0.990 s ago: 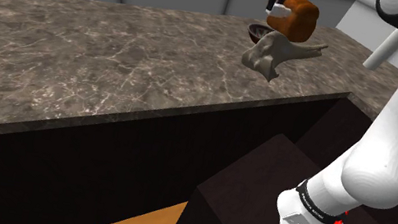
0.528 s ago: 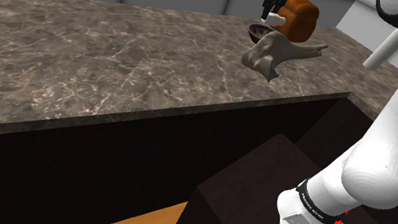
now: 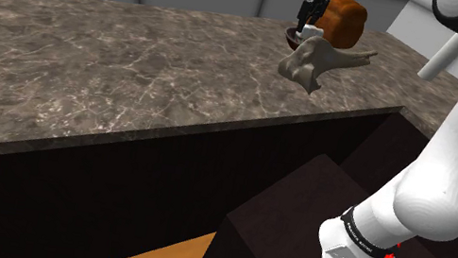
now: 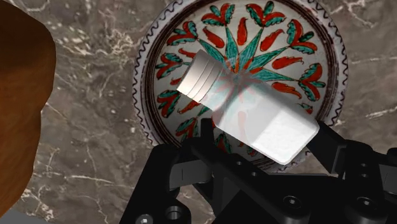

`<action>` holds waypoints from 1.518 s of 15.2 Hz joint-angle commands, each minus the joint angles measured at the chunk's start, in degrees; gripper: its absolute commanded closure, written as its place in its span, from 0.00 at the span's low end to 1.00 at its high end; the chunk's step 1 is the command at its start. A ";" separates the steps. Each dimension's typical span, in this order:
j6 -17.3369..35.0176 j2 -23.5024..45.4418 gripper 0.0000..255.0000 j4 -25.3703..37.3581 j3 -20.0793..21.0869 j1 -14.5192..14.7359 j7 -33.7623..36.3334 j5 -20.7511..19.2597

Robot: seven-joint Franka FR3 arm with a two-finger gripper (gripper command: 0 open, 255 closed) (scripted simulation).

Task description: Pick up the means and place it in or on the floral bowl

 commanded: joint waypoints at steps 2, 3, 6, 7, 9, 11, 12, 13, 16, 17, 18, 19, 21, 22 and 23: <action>0.21 0.01 1.00 -0.18 -0.01 -0.02 -0.04 0.01; 0.21 0.01 1.00 -0.18 -0.01 -0.02 -0.04 0.01; 0.21 0.01 0.00 -0.18 -0.01 -0.02 -0.04 0.02; 0.21 0.01 0.00 -0.18 -0.01 -0.02 -0.04 0.02; 0.21 0.01 0.00 -0.18 -0.01 -0.02 -0.04 0.02; 0.21 0.01 0.00 -0.18 -0.01 -0.02 -0.04 0.02; -1.69 -0.06 0.00 1.67 -0.07 -0.11 0.03 -0.05; -3.63 -0.02 0.00 3.65 -0.12 -0.24 0.07 -0.06; -7.21 0.30 0.00 7.53 -0.22 -0.57 0.07 0.06; -7.20 0.29 0.00 7.52 -0.22 -0.56 0.07 0.05; -7.21 0.30 0.00 7.53 -0.22 -0.57 0.07 0.05; -7.21 0.30 0.00 7.53 -0.22 -0.57 0.07 0.05; -7.21 0.30 0.00 7.53 -0.22 -0.57 0.07 0.05; -7.21 0.30 0.00 7.53 -0.22 -0.57 0.07 0.05; -7.20 0.29 0.00 7.51 -0.21 -0.56 0.08 0.05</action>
